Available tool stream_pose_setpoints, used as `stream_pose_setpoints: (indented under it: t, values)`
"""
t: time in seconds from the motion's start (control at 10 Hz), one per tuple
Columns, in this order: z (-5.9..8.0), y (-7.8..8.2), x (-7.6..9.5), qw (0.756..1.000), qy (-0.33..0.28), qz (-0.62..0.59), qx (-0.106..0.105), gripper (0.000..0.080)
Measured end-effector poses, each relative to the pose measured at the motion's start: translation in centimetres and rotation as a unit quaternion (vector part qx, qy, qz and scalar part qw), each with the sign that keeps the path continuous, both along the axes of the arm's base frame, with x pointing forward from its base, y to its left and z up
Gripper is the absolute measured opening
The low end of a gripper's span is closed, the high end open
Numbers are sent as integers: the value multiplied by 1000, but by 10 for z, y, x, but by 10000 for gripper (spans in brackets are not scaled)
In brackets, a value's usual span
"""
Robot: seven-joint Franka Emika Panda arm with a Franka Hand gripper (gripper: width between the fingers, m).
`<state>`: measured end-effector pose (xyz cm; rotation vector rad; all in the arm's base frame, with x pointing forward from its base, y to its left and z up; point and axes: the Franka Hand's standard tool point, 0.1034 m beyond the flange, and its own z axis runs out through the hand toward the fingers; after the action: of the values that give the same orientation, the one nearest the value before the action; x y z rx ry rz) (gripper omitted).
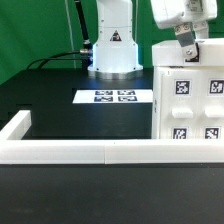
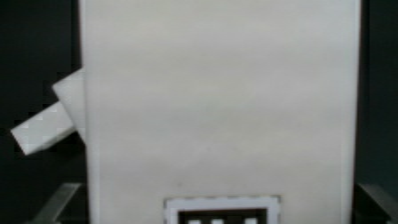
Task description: Assemble cabinet
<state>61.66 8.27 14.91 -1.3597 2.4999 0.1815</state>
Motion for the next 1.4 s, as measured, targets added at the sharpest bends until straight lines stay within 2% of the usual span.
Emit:
stream_pose_setpoints:
  t: [0.3, 0.4, 0.5, 0.6, 0.7, 0.8, 1.1, 1.3, 1.4]
  values:
    - [-1, 5, 0, 1000, 1, -12, 13, 553]
    - [0, 6, 0, 1000, -1, -5, 12, 747]
    - [6, 7, 1, 1000, -7, -3, 14, 747]
    - [15, 8, 3, 1000, -15, -1, 17, 789]
    - [25, 9, 6, 1000, -24, -1, 21, 796]
    - [28, 10, 7, 999, -28, 2, 21, 796]
    - [25, 10, 5, 998, -31, 45, 11, 797]
    - [28, 18, 7, 983, -38, 182, -6, 797]
    - [29, 18, 7, 965, -56, 257, -20, 797]
